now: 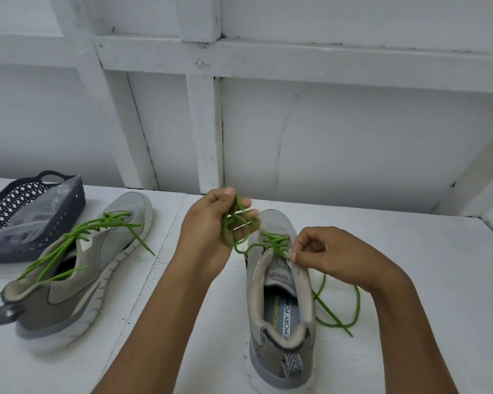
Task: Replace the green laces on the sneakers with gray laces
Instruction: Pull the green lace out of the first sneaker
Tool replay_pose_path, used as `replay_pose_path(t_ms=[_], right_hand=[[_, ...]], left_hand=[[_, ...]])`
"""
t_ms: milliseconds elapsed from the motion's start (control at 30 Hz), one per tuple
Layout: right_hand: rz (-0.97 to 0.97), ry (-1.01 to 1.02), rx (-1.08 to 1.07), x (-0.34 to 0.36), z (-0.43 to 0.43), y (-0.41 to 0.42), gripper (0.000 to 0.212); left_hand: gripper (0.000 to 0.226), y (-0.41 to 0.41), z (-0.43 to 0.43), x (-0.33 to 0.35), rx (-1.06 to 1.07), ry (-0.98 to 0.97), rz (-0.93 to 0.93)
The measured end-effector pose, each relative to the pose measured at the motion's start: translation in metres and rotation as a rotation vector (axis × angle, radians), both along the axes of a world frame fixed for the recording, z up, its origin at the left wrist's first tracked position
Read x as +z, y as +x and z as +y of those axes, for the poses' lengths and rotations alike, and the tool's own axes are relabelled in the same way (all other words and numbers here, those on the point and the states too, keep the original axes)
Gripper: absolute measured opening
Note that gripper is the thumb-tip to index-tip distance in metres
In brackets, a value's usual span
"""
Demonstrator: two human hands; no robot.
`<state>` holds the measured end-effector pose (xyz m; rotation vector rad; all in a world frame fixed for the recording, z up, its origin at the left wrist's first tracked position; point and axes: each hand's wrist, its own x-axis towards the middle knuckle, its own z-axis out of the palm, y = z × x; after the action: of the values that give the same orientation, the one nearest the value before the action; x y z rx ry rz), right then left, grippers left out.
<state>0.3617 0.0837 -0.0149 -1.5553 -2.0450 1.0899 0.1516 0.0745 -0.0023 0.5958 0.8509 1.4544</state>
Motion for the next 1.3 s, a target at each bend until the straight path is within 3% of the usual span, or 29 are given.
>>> replay_pose_path(t_ms=[67, 133, 200, 333, 400, 533, 667, 833, 967, 1133, 1300], right_hand=[[0.0, -0.005, -0.002, 0.0, 0.0, 0.0, 0.004], [0.001, -0.011, -0.004, 0.0, 0.0, 0.0, 0.004], [-0.004, -0.015, -0.006, 0.0, 0.001, -0.001, 0.004], [-0.03, -0.017, -0.014, 0.0, -0.001, -0.008, 0.003], [-0.048, -0.013, -0.04, 0.001, -0.001, -0.012, 0.003], [-0.142, 0.02, -0.104, 0.0, -0.002, -0.021, 0.01], [-0.255, 0.097, -0.161, -0.005, 0.0, -0.027, 0.015], [-0.232, 0.075, -0.126, -0.003, 0.001, -0.02, 0.01], [-0.205, 0.07, -0.128, -0.002, 0.001, -0.019, 0.009], [-0.183, 0.072, -0.136, -0.003, 0.001, -0.018, 0.012], [-0.061, -0.015, -0.21, -0.009, 0.006, -0.002, 0.021]], left_hand=[[0.015, -0.004, 0.002, -0.001, 0.028, -0.009, -0.061], [0.016, -0.01, 0.003, -0.002, 0.03, 0.026, 0.039], [0.014, -0.015, 0.003, -0.002, 0.009, 0.053, 0.296], [0.014, -0.014, 0.004, -0.012, -0.089, 0.022, 1.044], [0.017, -0.011, 0.002, -0.017, -0.206, 0.047, 1.248], [0.02, -0.002, -0.003, -0.018, -0.367, 0.156, 1.378], [0.04, 0.006, -0.005, -0.015, -0.272, 0.167, 1.552], [0.019, 0.009, -0.005, -0.012, -0.199, 0.248, 1.778], [0.02, 0.02, -0.007, -0.017, -0.105, 0.295, 1.908], [0.025, 0.015, -0.004, -0.021, -0.143, 0.211, 1.939], [0.031, -0.004, 0.004, -0.027, -0.264, 0.133, 1.763]])
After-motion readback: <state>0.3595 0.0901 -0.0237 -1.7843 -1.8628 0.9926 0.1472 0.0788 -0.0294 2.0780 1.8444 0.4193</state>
